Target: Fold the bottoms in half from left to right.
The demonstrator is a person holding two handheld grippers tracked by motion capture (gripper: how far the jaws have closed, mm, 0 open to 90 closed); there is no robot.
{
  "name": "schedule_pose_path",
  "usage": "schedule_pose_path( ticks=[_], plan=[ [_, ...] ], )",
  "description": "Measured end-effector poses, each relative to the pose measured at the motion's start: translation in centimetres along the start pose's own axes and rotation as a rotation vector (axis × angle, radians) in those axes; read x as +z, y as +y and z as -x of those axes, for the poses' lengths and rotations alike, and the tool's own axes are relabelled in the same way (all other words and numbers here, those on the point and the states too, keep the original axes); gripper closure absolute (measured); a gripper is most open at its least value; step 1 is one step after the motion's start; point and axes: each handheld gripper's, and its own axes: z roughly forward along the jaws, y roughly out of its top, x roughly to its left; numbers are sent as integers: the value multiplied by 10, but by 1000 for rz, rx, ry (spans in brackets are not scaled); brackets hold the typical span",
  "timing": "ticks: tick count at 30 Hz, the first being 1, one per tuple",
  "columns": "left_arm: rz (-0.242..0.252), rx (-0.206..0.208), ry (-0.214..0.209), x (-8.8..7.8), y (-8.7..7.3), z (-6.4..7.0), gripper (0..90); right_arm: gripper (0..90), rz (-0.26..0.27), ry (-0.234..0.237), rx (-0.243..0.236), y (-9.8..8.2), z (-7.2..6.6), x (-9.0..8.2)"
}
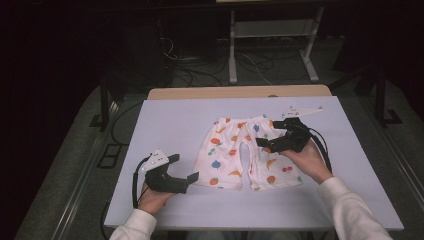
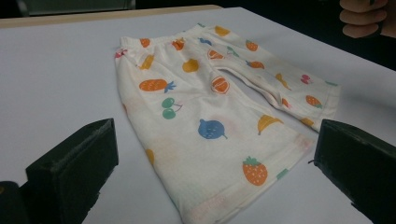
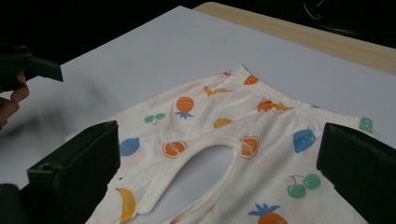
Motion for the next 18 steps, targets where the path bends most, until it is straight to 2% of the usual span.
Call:
schedule_pose_path(
  ticks=[18],
  plan=[
    [1, -1, 0, 0, 0, 0, 0, 0, -6, 5, -1, 18, 2, 22]
  ],
)
